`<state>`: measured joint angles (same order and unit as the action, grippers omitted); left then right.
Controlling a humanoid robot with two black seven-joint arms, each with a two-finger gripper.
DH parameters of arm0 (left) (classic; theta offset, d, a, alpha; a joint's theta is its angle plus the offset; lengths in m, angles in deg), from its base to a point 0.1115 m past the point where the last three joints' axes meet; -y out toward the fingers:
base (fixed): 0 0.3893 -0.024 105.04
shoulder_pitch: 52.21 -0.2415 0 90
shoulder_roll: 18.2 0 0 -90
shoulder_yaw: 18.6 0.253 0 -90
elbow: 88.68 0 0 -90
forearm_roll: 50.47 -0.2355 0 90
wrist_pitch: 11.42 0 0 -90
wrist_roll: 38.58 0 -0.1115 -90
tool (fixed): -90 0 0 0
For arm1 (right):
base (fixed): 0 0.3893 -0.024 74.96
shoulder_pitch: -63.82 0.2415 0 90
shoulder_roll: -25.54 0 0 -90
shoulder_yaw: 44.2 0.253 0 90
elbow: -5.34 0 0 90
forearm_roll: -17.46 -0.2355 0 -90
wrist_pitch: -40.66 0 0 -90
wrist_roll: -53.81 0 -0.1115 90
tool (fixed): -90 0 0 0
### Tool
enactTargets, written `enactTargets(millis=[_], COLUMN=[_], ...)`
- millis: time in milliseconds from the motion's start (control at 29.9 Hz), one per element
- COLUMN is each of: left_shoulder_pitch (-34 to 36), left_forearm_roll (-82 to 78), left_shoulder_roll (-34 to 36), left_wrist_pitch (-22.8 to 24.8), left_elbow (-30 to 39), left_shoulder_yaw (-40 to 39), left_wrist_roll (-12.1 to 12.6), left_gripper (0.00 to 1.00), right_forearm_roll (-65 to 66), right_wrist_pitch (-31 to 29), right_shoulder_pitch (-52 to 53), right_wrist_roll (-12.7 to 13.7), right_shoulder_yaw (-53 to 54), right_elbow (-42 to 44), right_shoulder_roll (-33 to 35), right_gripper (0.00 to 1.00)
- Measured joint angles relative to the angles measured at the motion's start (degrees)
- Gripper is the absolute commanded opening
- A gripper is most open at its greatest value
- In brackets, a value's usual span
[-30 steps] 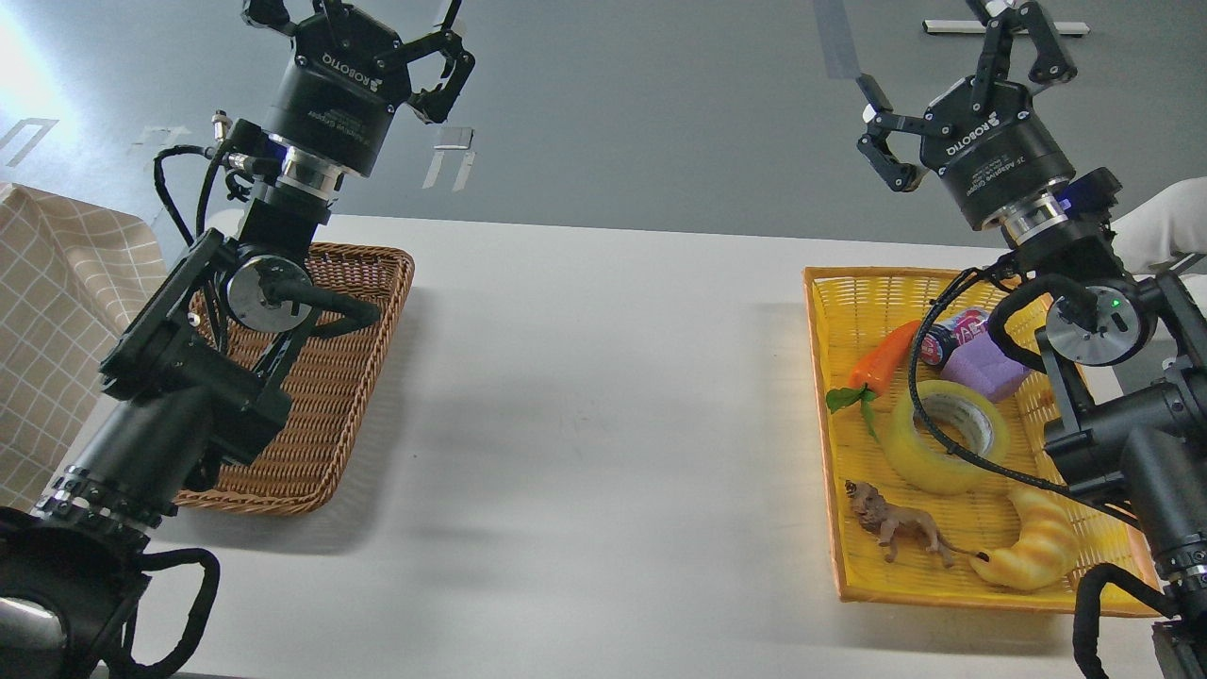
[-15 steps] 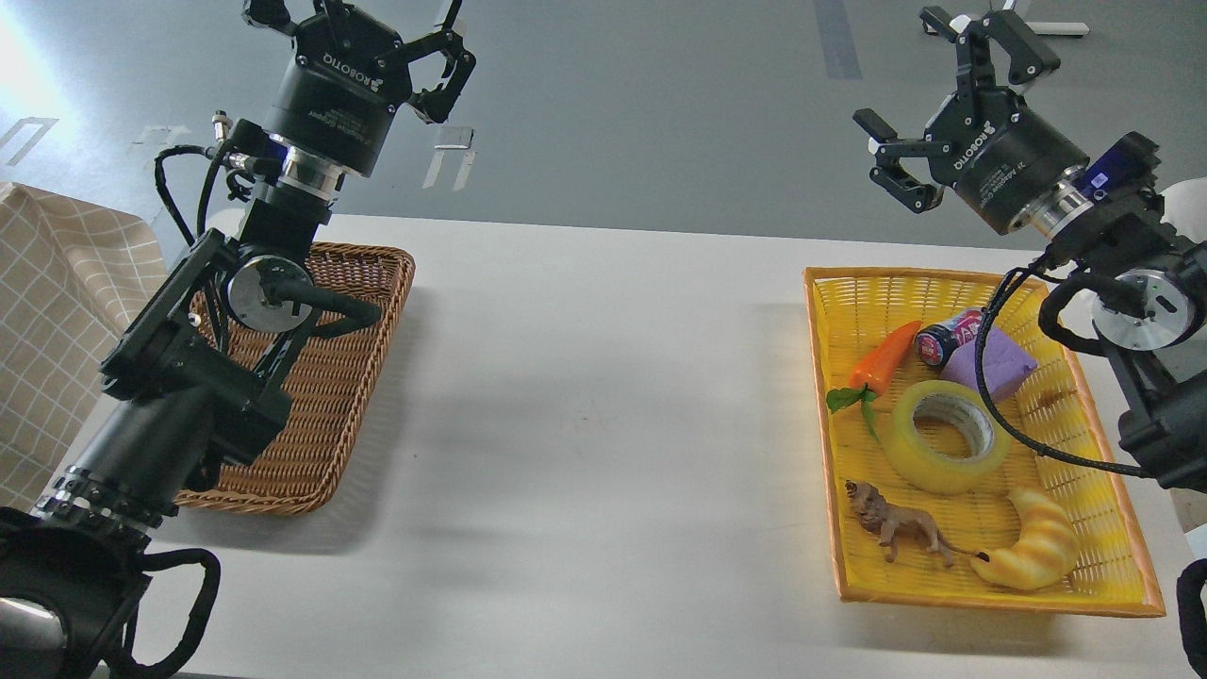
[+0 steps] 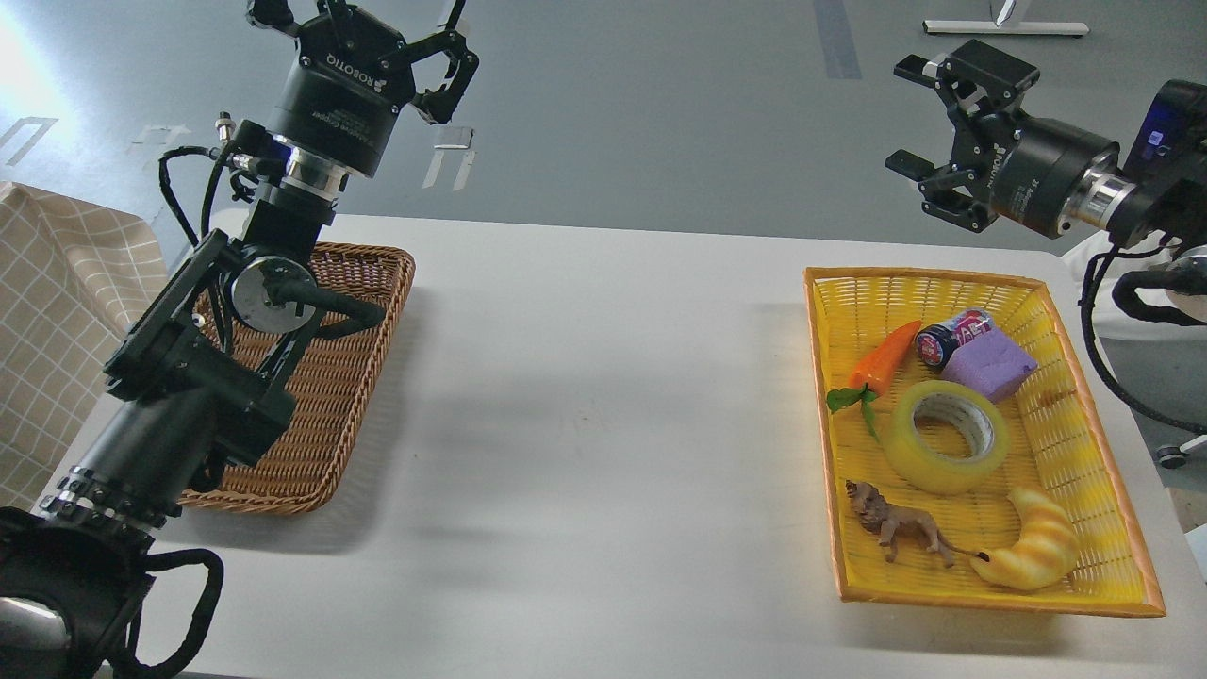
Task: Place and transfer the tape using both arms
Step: 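Raise the right gripper and swing it sideways over the yellow tray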
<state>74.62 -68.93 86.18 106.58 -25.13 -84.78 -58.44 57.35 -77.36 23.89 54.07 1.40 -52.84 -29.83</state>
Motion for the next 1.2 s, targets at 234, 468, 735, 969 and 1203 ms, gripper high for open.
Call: enactTargets(millis=[234, 468, 735, 969, 1203], left_shoulder_pitch=[0.00, 0.00, 0.00, 0.00, 0.00], left_forearm_roll=[0.00, 0.00, 0.00, 0.00, 0.00], left_shoulder_roll=[-0.05, -0.05, -0.03, 0.04, 0.07], left_wrist_pitch=[0.00, 0.00, 0.00, 0.00, 0.00], left_elbow=[0.00, 0.08, 0.08, 0.08, 0.08], left_shoulder_yaw=[0.00, 0.00, 0.00, 0.00, 0.00], left_wrist_roll=[0.00, 0.00, 0.00, 0.00, 0.00], left_gripper=[0.98, 0.98, 0.98, 0.98, 0.98], right_forearm_roll=[10.31, 25.48, 28.46, 31.97, 36.96], right_wrist_pitch=[0.00, 0.00, 0.04, 0.03, 0.03], right_shoulder_pitch=[-0.29, -1.08, -1.46, -1.39, -2.41], right_wrist_roll=[-0.02, -0.02, 1.44, 8.01, 8.77], right_shoulder_yaw=[-0.14, -0.87, -7.54, -9.87, -11.83], right_elbow=[-2.90, -6.88, -8.63, -9.95, -11.65], right_shoulder_roll=[3.02, 4.83, 8.95, 10.19, 11.20], right_gripper=[1.00, 1.00, 1.00, 0.99, 0.98])
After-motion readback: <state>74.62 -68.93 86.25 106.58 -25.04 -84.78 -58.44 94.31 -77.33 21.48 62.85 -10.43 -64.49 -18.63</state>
